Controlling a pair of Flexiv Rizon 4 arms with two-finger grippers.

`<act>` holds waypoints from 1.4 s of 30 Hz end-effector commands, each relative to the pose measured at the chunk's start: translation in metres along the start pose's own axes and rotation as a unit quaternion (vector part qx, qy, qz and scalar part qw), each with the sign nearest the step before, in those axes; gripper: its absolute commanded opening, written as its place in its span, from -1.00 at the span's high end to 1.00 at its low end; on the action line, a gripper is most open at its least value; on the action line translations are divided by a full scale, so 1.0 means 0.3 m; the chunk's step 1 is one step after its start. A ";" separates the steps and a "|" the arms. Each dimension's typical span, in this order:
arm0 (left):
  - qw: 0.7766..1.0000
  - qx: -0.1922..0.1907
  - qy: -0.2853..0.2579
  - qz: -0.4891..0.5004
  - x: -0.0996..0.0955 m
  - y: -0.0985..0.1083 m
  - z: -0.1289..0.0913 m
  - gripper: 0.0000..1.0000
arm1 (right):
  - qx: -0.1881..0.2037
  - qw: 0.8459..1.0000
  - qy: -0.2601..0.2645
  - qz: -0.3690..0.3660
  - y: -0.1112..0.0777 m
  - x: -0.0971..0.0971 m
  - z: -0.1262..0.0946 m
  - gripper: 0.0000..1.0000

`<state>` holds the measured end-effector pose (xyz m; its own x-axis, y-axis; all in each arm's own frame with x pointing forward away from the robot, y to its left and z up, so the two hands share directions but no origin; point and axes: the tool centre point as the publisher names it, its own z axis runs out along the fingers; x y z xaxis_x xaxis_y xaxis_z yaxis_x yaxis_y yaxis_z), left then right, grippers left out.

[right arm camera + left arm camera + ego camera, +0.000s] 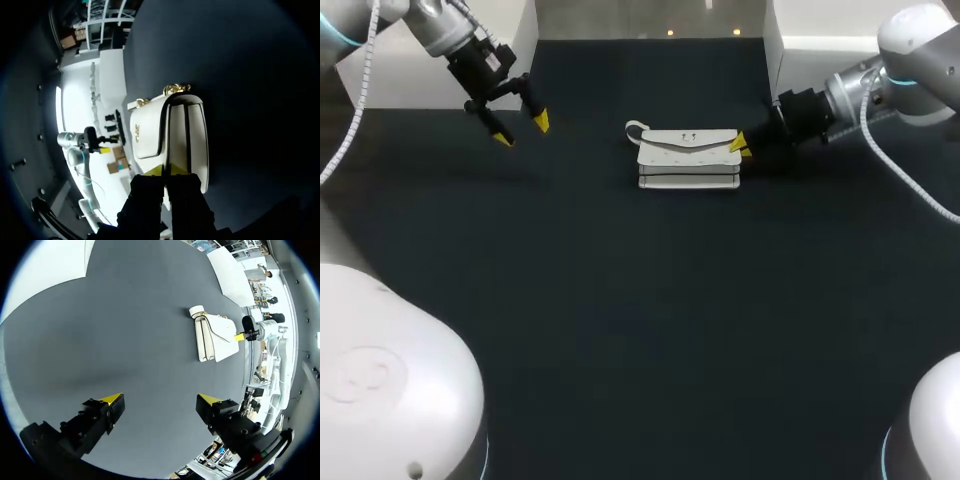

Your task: Pick up the bag, open it, inspect its contents, close it, and place it on the opposite side

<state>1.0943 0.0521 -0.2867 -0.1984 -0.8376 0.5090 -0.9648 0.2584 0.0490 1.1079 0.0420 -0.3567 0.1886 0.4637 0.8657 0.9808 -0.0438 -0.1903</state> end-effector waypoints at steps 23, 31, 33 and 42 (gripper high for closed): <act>0.995 -0.028 -0.092 0.030 -0.117 0.029 -0.126 -1.00 | 0.023 0.999 -0.042 0.000 0.124 -0.142 -0.334 1.00; 0.989 -0.027 -0.143 0.027 -0.166 0.043 -0.150 -1.00 | 0.015 0.998 -0.059 -0.008 0.185 -0.215 -0.497 1.00; 0.987 -0.026 -0.158 0.028 -0.171 0.051 -0.157 -1.00 | 0.008 0.998 -0.065 -0.006 0.196 -0.225 -0.528 1.00; 0.981 0.010 -0.195 0.004 -0.217 0.077 -0.209 -1.00 | 0.003 0.998 -0.069 -0.008 0.242 -0.265 -0.640 1.00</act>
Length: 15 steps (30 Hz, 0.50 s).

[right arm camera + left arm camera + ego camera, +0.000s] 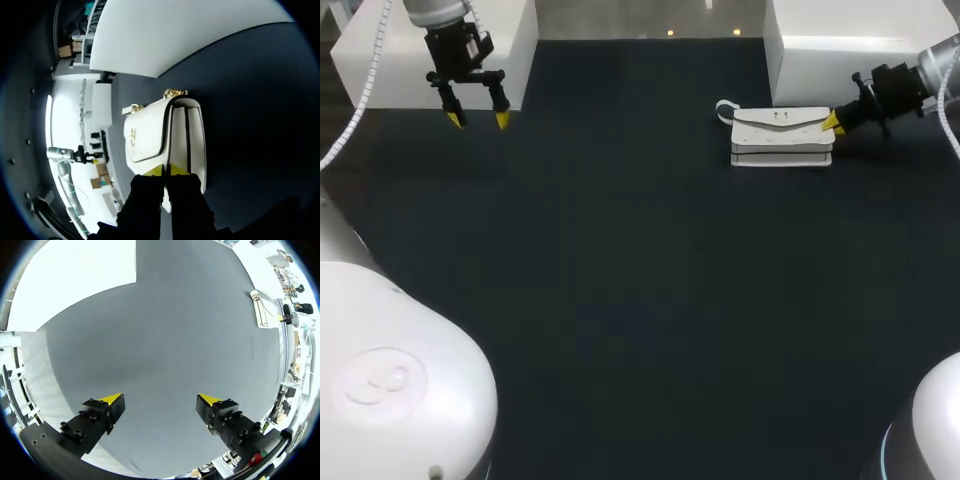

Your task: Pick up the bag, open it, inspect its contents, close it, and place it on the opposite side

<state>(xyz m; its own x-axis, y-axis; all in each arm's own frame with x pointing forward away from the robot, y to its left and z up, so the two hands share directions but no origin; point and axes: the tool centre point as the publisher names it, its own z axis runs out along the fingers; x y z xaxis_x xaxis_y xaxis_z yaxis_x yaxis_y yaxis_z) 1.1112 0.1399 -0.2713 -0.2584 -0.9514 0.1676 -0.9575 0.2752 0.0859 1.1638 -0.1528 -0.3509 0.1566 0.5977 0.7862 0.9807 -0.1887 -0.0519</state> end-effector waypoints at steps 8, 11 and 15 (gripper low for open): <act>0.994 0.087 -0.039 -0.058 -0.022 0.075 -0.020 -1.00 | 0.101 0.995 0.011 0.013 0.050 -0.034 -0.041 1.00; 0.992 0.095 -0.045 -0.066 -0.026 0.076 -0.021 -1.00 | 0.101 0.995 0.011 0.013 0.050 -0.034 -0.041 1.00; 0.992 0.095 -0.045 -0.066 -0.026 0.076 -0.021 -1.00 | 0.101 0.995 0.011 0.013 0.050 -0.034 -0.041 1.00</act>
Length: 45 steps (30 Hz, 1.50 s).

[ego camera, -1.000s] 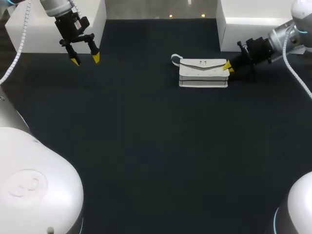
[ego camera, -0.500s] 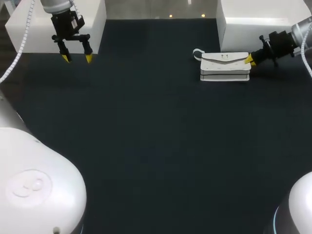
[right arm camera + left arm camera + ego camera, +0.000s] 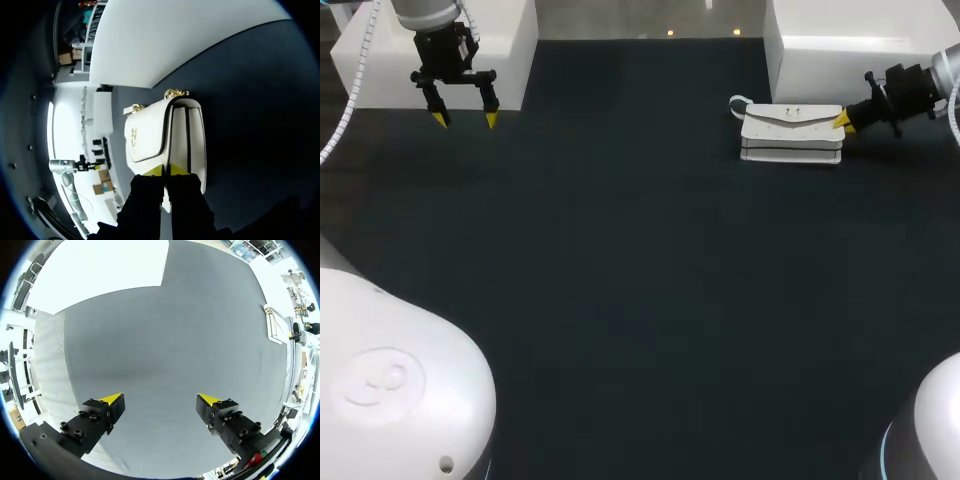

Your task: Pick up the bag, open it, inspect its contents, close it, and place it on the opposite side

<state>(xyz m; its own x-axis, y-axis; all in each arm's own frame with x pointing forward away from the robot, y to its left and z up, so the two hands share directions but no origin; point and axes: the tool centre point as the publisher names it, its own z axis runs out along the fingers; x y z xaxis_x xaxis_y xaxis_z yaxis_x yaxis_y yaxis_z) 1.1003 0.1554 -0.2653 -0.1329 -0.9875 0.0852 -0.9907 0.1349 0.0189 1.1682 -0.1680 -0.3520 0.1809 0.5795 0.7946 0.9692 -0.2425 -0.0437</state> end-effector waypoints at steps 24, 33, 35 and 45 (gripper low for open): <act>0.999 0.054 -0.003 0.000 0.007 0.027 -0.002 -1.00 | 0.177 0.984 -0.012 -0.008 0.231 -0.173 -0.263 1.00; 0.999 0.054 -0.003 0.000 0.007 0.027 -0.002 -1.00 | 0.218 0.976 -0.019 -0.014 0.271 -0.200 -0.280 1.00; 0.999 0.054 -0.003 0.000 0.007 0.027 -0.002 -1.00 | 0.221 0.975 -0.019 -0.014 0.276 -0.202 -0.277 1.00; 0.999 0.054 -0.003 0.000 0.007 0.027 -0.002 -1.00 | 0.236 0.971 -0.018 -0.008 0.312 -0.226 -0.296 1.00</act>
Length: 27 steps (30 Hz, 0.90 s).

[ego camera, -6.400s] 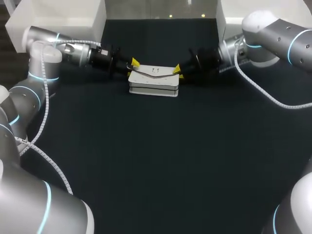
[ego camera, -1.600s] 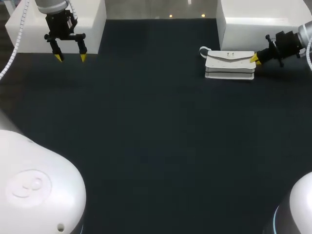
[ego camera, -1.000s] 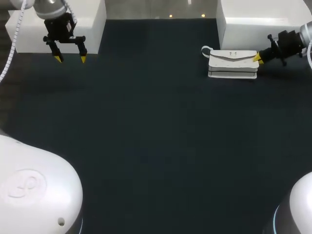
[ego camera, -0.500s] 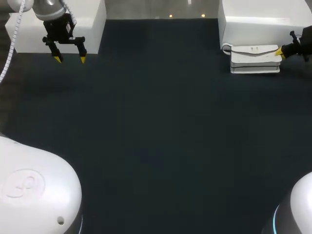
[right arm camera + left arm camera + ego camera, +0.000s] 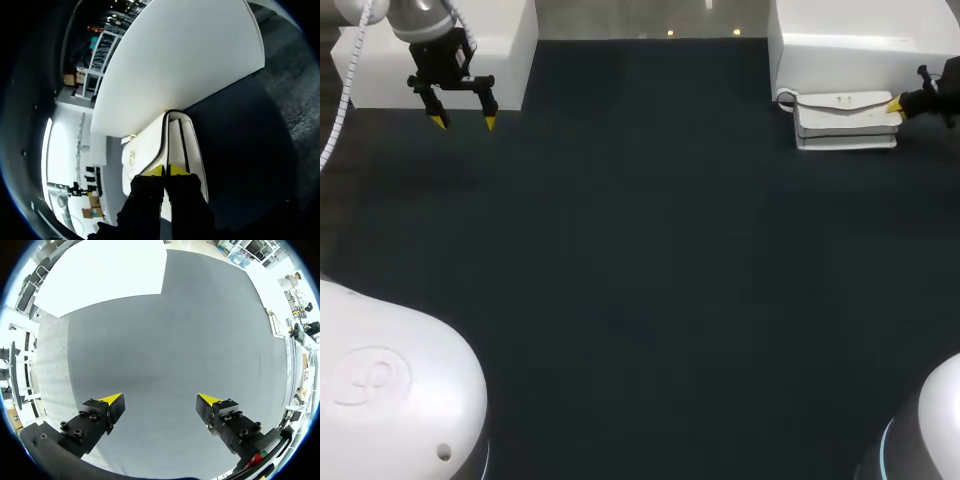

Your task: Pick up the bag, open it, inspect its contents, close it, and place it on the opposite side

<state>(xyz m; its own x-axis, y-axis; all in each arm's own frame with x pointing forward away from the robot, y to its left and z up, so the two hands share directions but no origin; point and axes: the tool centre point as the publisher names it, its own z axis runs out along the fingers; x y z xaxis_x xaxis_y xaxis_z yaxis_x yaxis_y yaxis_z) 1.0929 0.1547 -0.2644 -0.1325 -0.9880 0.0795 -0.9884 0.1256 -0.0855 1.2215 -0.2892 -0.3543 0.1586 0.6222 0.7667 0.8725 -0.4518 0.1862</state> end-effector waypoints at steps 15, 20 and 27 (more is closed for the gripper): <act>1.000 0.001 -0.001 0.000 0.001 0.003 0.000 -1.00 | 0.387 0.922 -0.019 0.019 0.085 -0.053 -0.032 -1.00; 1.000 0.001 -0.001 0.000 0.001 0.003 0.000 -1.00 | 0.351 0.933 -0.080 0.017 0.079 -0.040 -0.090 -1.00; 1.000 0.001 -0.001 0.000 0.001 0.003 0.000 -1.00 | 0.283 0.945 -0.165 0.006 0.047 0.032 -0.201 -1.00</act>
<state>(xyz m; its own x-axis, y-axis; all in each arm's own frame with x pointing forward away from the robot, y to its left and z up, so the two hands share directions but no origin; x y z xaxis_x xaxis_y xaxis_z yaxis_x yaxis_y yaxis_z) 1.0928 0.1547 -0.2644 -0.1325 -0.9880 0.0796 -0.9884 0.1256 -0.0856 1.2125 -0.3330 -0.3327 0.2192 0.7765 0.5908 0.8955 -0.4005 0.1943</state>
